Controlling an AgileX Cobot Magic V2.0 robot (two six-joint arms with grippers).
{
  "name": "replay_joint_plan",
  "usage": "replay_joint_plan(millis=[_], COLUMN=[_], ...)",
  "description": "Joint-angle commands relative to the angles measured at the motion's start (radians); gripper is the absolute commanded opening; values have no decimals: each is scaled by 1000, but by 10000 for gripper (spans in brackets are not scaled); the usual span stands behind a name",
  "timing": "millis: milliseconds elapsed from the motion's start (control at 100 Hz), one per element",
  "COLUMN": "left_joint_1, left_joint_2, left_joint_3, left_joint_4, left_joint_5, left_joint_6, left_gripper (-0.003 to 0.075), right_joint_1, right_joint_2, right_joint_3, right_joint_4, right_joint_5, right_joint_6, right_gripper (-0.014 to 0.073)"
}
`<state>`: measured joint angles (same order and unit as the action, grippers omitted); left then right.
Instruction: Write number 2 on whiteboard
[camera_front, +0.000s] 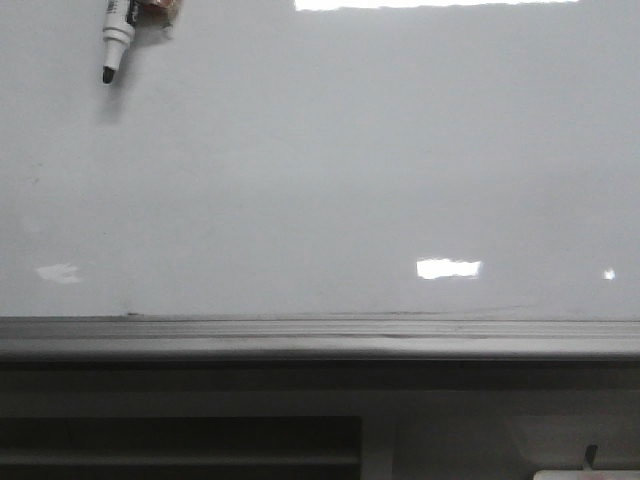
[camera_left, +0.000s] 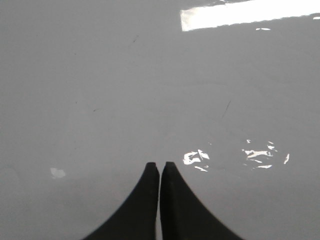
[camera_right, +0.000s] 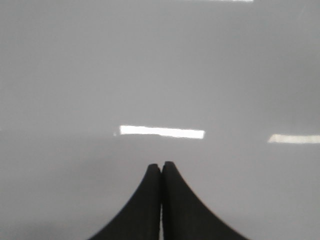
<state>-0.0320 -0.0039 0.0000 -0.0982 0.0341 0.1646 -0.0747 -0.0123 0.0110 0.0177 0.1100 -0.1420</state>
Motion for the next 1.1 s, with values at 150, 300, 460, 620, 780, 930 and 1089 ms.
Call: replay_joint_plan(millis=[150, 300, 460, 620, 780, 930, 1089], left_joint_1=[3, 3, 3, 3, 3, 3, 3], left_joint_2=[-28, -28, -28, -28, -28, -28, -28], left_joint_3=[14, 14, 14, 14, 14, 14, 14], left_joint_4=[-1, -1, -1, -1, -1, -1, -1], left_joint_5=[-72, -72, -72, -72, -72, -72, -72], left_joint_6=[-7, -7, -7, -7, -7, -7, -7], left_gripper=[-20, -20, -20, -20, -20, -20, -20], right_joint_1=[-5, -5, -5, -5, -5, -5, -5], right_joint_2=[-13, -13, -13, -13, -13, -13, -13], right_joint_3=[27, 27, 27, 27, 27, 27, 27], right_joint_4=[-6, -6, -6, -6, -6, -6, -6], right_joint_5=[-79, -79, -79, -87, -87, -98, -110], right_joint_6=[-3, -3, -3, -3, -3, -3, -3], right_gripper=[-53, -53, -53, -53, -53, -53, -53])
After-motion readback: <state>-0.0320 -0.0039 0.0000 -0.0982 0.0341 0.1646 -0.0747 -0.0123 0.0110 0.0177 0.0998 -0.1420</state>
